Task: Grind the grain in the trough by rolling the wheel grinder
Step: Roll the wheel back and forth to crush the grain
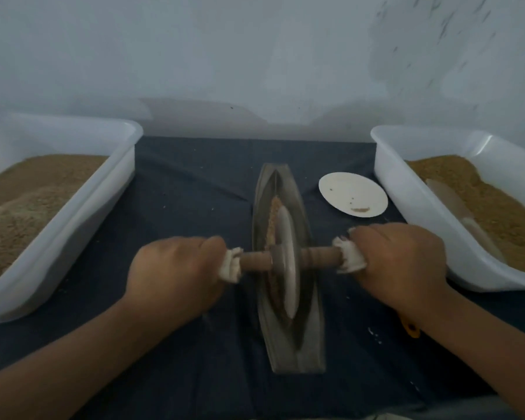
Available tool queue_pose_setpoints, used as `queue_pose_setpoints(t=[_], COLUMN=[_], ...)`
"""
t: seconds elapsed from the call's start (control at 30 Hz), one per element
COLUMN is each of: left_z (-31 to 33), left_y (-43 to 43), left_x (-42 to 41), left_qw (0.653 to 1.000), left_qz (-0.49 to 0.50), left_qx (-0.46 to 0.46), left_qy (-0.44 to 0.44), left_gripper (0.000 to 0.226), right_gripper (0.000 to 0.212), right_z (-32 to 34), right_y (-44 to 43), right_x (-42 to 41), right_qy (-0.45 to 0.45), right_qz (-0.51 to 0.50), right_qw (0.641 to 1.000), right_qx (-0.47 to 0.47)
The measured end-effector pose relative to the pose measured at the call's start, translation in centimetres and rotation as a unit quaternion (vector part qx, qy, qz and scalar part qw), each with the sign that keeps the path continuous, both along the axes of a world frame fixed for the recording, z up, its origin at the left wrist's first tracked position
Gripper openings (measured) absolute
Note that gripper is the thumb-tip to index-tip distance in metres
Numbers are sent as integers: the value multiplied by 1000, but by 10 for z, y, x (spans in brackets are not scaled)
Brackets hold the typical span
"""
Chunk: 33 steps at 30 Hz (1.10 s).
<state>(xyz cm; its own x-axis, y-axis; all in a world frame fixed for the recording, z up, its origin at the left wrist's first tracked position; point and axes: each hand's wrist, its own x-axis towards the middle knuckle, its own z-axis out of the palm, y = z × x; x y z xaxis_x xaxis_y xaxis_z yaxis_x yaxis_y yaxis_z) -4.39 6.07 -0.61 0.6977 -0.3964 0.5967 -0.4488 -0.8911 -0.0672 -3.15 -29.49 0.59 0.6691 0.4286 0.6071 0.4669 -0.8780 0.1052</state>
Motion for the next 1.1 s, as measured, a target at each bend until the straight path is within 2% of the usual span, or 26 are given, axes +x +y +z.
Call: queue_pose_setpoints(t=[0.07,0.13,0.2,0.3,0.37,0.5,0.57,0.67,0.77,0.87,0.97,1.03,1.1], left_z=[2,12,22,37,38,17,7,2,8,24,27,24,18], left_y=[-5,-14,-22,-33,-34,-12,-2,-7,-19,-27,-33,-27,-18], left_x=[12,44,83,115,105,26,0,14,66,107,107,79,37], left_qw=[1000,999,994,988,987,1000,999,999,998,991,983,986,997], left_qz=[20,50,94,133,138,23,-1,26,61,121,145,127,60], left_qx=[-5,0,27,29,33,15,29,12,-12,-20,12,40,27], left_qy=[-3,14,41,68,78,-8,-37,-37,-13,57,111,101,36], left_gripper=[39,39,36,40,41,35,38,41,40,38,36,33,33], right_gripper=[38,44,43,38,41,39,38,44,40,34,29,31,31], right_z=[1,8,13,25,24,-4,-14,-8,13,32,39,33,19], right_y=[6,19,28,39,39,10,-1,8,22,39,43,33,19], right_x=[13,45,80,103,91,26,0,10,55,92,92,68,31], right_qy=[30,6,-24,19,44,-46,-69,-45,-39,-16,34,45,33], right_qz=[-35,-97,-125,-173,-170,-57,-6,-47,-107,-152,-164,-136,-119], right_qw=[999,995,992,984,984,997,996,998,993,987,985,989,992], right_qx=[1,-22,-27,-20,-12,34,51,24,-34,-54,-46,-28,-16])
